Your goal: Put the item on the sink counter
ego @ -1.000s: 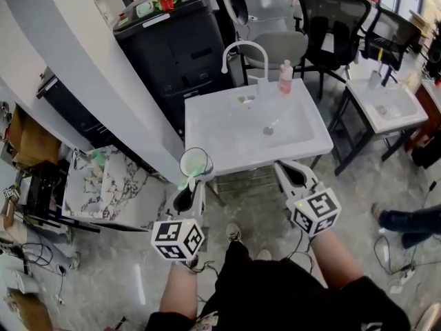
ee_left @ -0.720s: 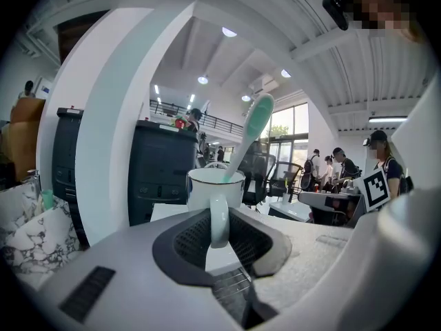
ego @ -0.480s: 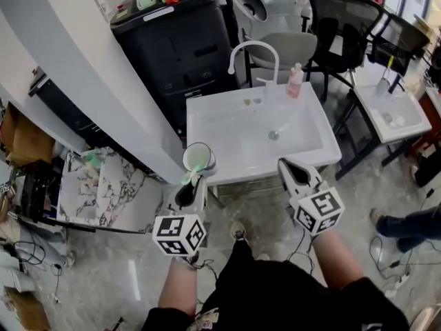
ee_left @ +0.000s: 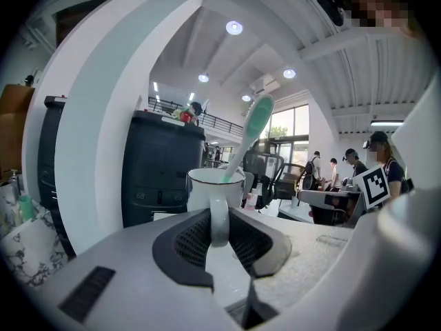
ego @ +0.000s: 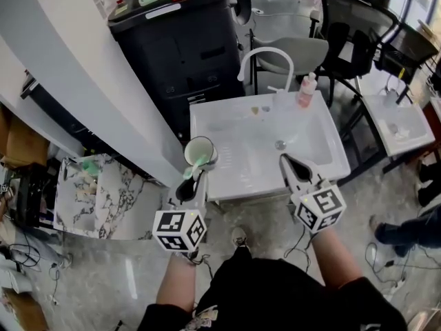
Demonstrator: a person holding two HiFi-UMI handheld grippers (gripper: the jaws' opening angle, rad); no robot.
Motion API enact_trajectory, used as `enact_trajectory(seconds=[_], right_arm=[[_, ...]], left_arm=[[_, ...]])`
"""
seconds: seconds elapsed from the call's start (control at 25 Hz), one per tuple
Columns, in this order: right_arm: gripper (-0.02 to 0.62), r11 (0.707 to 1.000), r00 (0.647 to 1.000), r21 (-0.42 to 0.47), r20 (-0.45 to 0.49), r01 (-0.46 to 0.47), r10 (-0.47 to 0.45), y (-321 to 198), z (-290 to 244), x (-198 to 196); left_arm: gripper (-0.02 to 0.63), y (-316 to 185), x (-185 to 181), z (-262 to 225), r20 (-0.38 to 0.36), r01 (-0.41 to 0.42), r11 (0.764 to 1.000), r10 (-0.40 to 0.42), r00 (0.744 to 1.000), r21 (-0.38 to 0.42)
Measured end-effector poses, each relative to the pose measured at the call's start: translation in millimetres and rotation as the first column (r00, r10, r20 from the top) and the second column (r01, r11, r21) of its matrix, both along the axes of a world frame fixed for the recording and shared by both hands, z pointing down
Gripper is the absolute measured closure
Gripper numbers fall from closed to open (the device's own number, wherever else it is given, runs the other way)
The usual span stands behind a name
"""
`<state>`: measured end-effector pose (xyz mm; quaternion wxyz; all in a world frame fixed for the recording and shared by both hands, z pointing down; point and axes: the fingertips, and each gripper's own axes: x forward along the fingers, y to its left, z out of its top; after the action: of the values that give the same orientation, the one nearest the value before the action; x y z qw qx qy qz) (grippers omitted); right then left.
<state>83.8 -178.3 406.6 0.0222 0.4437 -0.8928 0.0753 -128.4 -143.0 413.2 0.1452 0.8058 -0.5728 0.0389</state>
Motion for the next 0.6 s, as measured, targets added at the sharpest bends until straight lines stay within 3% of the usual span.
enact_trajectory(seconds=[0.6], right_arm=[[0.597,0.997,0.997,0.003,-0.019,-0.071,0.071,-83,-1,-42]], left_arm=[[0.545,-91,-40,11,-0.009,-0.067,0.998,0.067,0.998,-0.013]])
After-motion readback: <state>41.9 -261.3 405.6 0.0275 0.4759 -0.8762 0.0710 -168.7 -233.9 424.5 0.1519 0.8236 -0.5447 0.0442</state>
